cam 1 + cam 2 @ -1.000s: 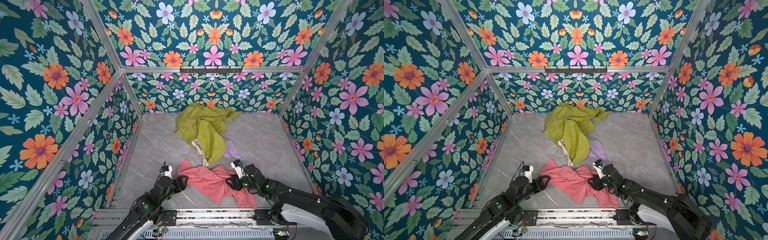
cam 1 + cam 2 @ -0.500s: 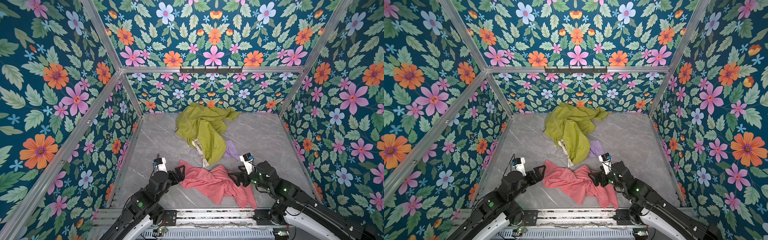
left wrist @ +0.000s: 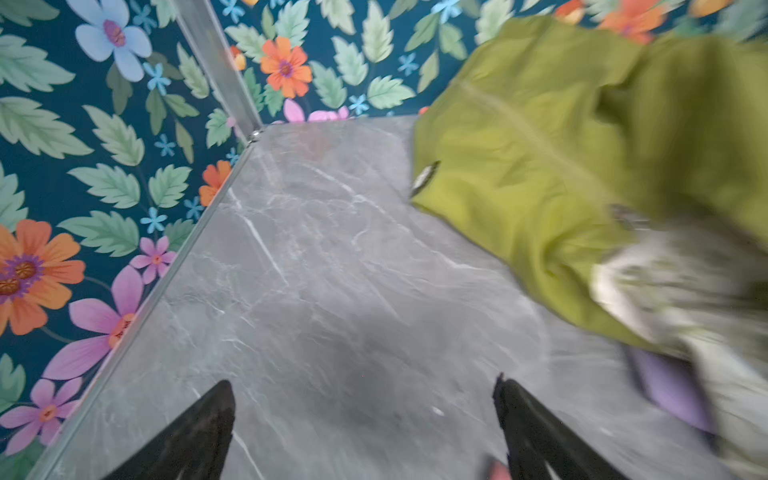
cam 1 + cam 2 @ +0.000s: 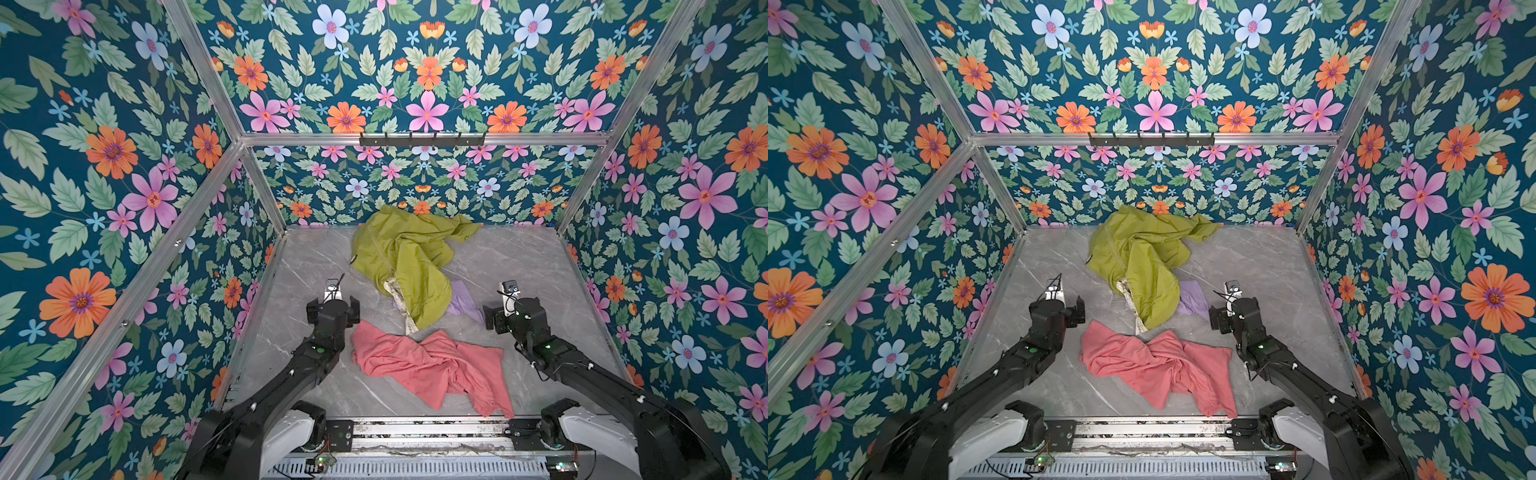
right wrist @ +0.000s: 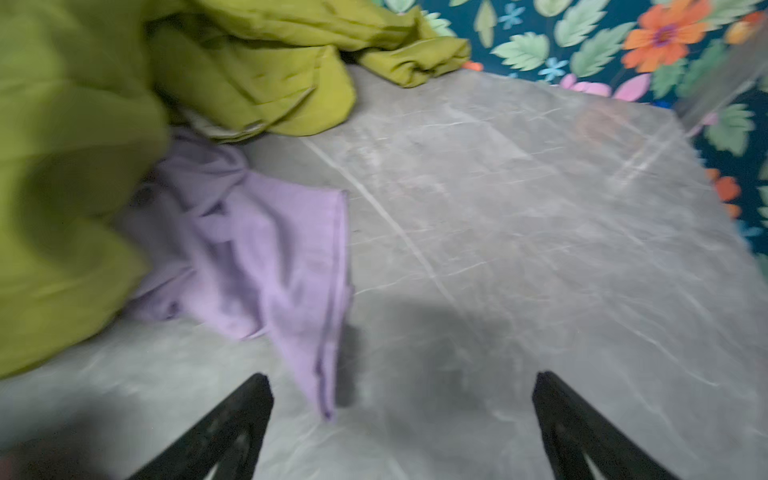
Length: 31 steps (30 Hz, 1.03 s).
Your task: Pick out a specific cloth from the pile
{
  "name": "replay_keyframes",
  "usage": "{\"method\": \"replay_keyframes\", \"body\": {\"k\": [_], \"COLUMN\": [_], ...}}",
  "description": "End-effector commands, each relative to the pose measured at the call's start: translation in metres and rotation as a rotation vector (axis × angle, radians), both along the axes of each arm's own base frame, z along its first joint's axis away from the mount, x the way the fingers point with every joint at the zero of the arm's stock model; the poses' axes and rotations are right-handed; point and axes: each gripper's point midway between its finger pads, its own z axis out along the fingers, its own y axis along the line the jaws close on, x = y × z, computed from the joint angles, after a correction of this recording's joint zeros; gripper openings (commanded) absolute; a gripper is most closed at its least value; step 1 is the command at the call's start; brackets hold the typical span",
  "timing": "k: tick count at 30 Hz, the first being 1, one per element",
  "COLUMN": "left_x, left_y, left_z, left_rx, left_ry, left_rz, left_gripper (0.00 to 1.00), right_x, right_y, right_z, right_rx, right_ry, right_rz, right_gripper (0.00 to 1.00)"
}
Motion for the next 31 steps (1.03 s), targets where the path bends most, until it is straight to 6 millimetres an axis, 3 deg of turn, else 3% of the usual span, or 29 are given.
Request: {"method": "replay_keyframes", "body": {"k": [1,3,4,5,8,10,12,31], "left_x": [0.039,0.048,0.051,0.051,0.041,0.047,0.046,0.048], "left_y": [0.001,0.011,0.012,0.019,0.035,0.043,0.045,0.041], "left_z": [0.020,0.011,-0.004,0.000,-0.014,-0.016,-0.013,-0.013], "left_rx": [0.052,0.032,0.010,0.006,-0.110,-0.114,-0.101,-0.121], "left_ry": [-0.183,-0.227,-0.191,-0.240,-0.248,-0.242,-0.266,-0.260], "left_rz": [-0.093,-0.076,-0.095,-0.073,-0.074,-0.033,-0.025,-0.071], "left_gripper": [0.99,0.99,0.96,0.98,0.96,1.00,1.00,1.00], "right_x": [0.022,0.028,0.031,0.034,0.037,0.042,0.041,0.044], "right_y": [-0.035,-0.052,-0.059,-0.063,-0.072,-0.080,-0.080,-0.083], "right_z": [0.020,0.019,0.016,0.010,-0.002,-0.009,-0.013,-0.011], "right_rx": [-0.012,0.015,0.055,0.073,0.112,0.127,0.161,0.168], "right_ry": [-0.190,-0.247,-0.246,-0.224,-0.230,-0.222,-0.164,-0.172], "right_rz": [-0.108,-0.161,-0.181,-0.190,-0.214,-0.236,-0.236,-0.237], "right_gripper": [0.99,0.99,0.99,0.98,0.97,0.97,0.99,0.99]}}
